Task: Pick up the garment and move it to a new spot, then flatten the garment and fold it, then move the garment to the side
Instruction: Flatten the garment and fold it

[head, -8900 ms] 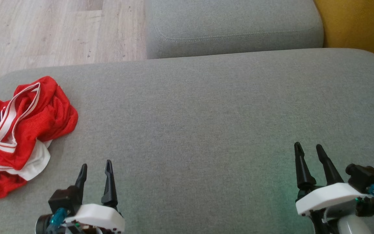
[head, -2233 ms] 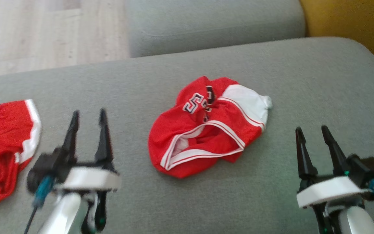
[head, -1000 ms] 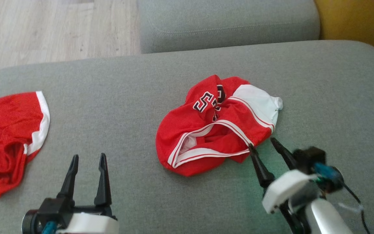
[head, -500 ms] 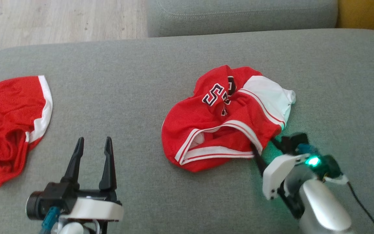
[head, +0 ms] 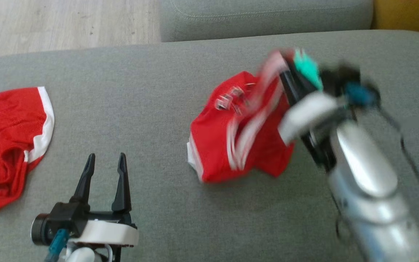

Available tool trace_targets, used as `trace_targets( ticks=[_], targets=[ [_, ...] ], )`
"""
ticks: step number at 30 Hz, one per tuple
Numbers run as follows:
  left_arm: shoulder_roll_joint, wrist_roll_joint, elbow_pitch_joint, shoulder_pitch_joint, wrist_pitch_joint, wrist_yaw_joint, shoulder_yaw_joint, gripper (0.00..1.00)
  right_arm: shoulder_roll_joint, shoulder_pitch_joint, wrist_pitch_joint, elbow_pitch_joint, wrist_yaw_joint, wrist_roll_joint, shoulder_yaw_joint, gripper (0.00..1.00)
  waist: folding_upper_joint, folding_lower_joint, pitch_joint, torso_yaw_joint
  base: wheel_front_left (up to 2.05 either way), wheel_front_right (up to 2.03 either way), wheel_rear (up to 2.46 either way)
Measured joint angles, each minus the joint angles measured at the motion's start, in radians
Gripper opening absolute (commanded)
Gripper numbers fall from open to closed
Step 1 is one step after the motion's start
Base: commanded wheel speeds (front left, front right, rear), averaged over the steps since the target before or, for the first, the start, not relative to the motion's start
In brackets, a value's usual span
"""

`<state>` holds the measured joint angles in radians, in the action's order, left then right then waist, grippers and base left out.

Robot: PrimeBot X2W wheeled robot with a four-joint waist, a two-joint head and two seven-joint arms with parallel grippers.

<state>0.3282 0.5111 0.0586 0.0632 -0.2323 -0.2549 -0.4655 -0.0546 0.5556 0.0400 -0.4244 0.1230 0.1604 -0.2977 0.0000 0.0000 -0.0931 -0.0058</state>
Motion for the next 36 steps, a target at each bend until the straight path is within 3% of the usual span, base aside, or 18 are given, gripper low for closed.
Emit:
trace_targets(
  ticks=[9,14,18,21,27,32,36],
  targets=[
    [-0.022,-0.001,0.004,0.026,-0.008,0.009,-0.009,1.00,-0.013,0.386,0.012,0.114,0.000,0.262,-0.214,0.00,0.0000,0.0001,-0.025,0.028,0.00,0.00,0.00],
    [-0.026,-0.002,0.004,0.034,-0.009,0.009,-0.012,1.00,-0.015,0.506,-0.033,0.170,0.000,0.442,-0.242,0.00,0.0000,0.0001,-0.037,0.044,0.00,0.00,0.00],
    [-0.026,-0.002,0.004,0.034,-0.016,0.009,-0.012,1.00,-0.015,0.557,-0.086,0.224,0.000,0.625,-0.201,0.00,0.0000,-0.0001,-0.035,0.048,0.00,0.00,0.00],
    [-0.026,-0.004,0.000,0.034,-0.016,0.009,-0.011,1.00,-0.017,0.565,-0.092,0.215,0.000,0.608,-0.136,0.00,0.0000,0.0000,-0.035,0.048,0.00,0.00,0.00],
    [-0.026,-0.013,-0.009,0.034,-0.016,0.010,-0.011,1.00,-0.106,0.499,-0.070,0.096,0.000,0.492,-0.029,0.00,0.0000,0.0000,-0.050,0.057,0.00,0.00,0.00],
    [-0.037,-0.020,-0.009,0.042,-0.016,0.027,-0.021,1.00,-0.163,0.374,-0.080,-0.131,0.000,0.420,0.017,0.00,0.0000,0.0001,-0.087,0.080,0.00,0.00,0.00],
    [-0.052,-0.029,-0.004,0.081,-0.017,0.037,-0.026,1.00,-0.173,0.379,-0.136,-0.275,0.000,0.372,0.024,0.00,0.0000,0.0001,-0.118,0.107,0.00,0.00,0.00]
  ],
)
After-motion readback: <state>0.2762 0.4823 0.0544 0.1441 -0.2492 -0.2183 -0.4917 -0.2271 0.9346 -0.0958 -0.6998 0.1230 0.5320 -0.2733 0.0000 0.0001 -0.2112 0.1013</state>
